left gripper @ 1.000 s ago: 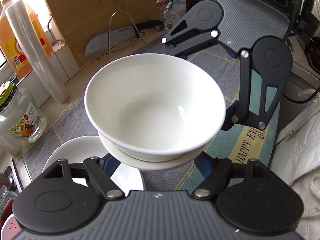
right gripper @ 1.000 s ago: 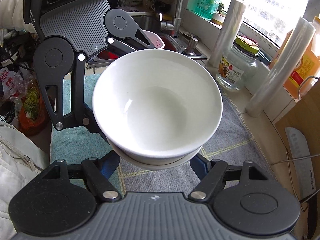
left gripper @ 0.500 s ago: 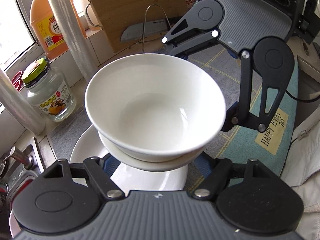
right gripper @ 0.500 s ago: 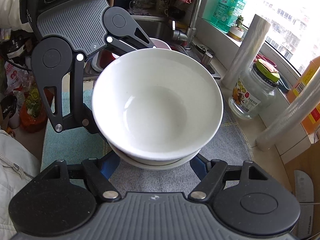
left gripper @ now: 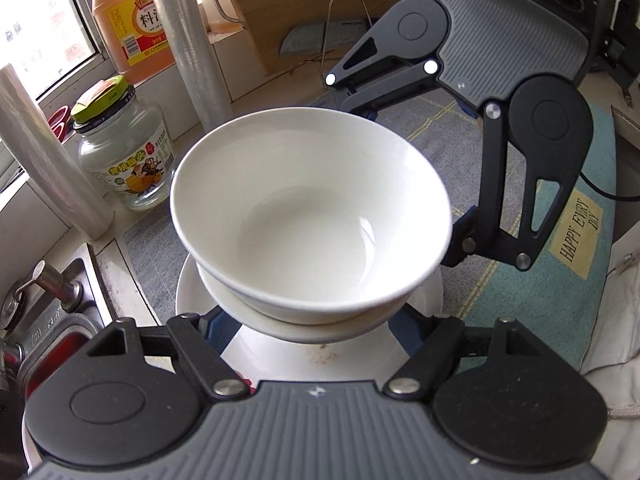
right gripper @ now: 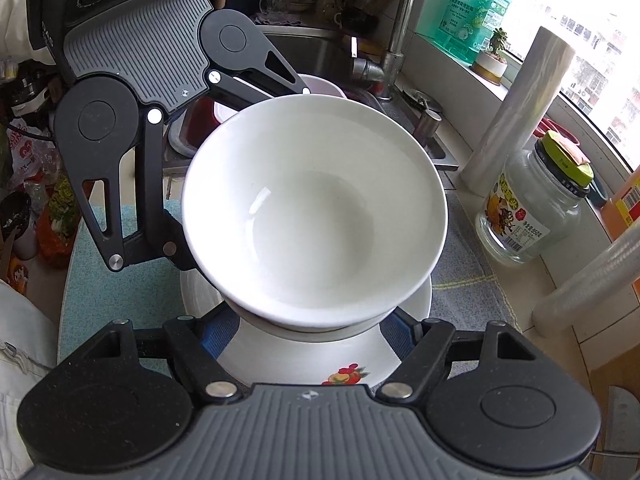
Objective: Organize plates and bowls
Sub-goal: 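Lower the bowl stack onto the flowered plate stack with both tools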
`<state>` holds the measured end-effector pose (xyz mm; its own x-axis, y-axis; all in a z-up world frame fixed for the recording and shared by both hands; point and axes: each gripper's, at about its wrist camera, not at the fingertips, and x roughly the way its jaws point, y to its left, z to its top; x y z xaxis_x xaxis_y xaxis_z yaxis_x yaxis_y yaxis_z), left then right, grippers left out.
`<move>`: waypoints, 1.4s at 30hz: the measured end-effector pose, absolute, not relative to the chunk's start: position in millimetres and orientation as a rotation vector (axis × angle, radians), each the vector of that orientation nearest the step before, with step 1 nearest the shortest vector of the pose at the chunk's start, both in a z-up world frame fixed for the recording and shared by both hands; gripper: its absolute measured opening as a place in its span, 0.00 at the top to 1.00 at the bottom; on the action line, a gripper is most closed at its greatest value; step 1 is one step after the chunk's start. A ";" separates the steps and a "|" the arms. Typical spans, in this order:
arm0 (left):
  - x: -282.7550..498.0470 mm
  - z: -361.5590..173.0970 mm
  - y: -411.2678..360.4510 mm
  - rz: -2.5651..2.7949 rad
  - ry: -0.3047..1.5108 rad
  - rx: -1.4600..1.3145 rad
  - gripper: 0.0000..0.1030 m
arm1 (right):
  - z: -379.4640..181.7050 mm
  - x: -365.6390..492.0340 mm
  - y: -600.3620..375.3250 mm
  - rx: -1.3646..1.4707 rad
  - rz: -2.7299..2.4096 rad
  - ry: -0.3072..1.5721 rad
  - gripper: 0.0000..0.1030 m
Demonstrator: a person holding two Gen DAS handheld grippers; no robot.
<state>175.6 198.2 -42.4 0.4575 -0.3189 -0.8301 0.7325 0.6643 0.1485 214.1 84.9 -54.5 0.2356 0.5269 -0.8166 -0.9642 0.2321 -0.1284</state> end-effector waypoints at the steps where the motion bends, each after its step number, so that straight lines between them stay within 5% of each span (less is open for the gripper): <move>1: 177.1 -43.9 198.9 -0.689 0.873 0.539 0.24 | -55.9 214.6 86.3 -0.736 1.157 0.734 0.22; 42: 189.5 -59.1 206.6 -0.681 0.874 0.490 0.23 | -70.9 232.7 93.4 -0.653 1.121 0.808 0.19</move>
<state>189.5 206.6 -59.1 0.4578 -0.3369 -0.8228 0.7154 0.6891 0.1159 232.7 93.4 -70.9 0.2172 0.5166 -0.8282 -0.9490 0.3104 -0.0553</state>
